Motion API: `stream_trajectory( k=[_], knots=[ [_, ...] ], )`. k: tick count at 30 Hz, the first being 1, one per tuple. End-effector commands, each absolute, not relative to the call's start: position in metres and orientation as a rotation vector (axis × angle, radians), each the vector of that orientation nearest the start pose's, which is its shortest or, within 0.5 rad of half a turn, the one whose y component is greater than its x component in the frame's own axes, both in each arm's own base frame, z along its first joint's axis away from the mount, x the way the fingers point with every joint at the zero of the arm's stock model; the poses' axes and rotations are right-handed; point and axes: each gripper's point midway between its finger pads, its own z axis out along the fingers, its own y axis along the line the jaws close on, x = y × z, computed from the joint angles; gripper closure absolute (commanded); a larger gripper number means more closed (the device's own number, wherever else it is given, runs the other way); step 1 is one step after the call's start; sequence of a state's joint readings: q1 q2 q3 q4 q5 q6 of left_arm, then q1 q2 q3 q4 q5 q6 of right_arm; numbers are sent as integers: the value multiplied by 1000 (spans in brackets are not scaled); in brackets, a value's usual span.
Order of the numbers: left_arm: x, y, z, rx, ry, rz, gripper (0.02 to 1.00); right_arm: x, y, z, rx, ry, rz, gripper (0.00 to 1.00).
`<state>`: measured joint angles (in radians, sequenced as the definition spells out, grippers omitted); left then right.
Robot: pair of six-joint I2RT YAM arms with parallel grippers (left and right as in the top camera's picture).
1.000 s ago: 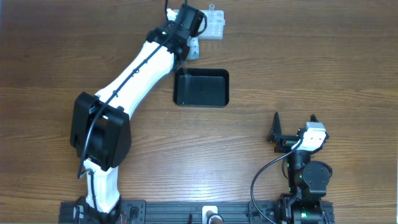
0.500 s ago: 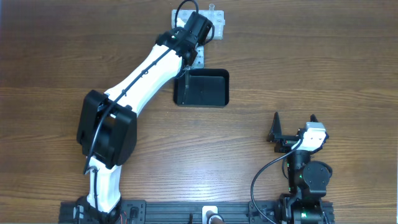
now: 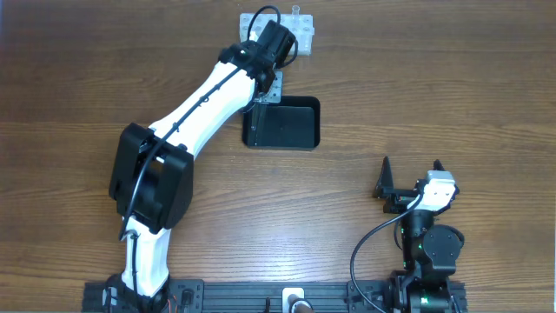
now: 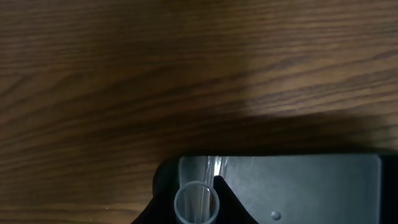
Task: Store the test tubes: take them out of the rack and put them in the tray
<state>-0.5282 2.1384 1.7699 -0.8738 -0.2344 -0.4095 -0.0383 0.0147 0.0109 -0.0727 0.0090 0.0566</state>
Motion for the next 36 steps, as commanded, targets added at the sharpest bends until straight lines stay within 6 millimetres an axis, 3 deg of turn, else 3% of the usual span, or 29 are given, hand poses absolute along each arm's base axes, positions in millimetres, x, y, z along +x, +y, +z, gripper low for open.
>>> stream_trajectory(
  k=[1, 36],
  knots=[
    [441, -214, 53, 143, 2788, 93, 980, 246, -9, 156, 83, 1644, 22, 9],
    [436, -216, 36, 182, 2833, 93, 978, 246, -9, 156, 83, 1644, 22, 7]
  ],
)
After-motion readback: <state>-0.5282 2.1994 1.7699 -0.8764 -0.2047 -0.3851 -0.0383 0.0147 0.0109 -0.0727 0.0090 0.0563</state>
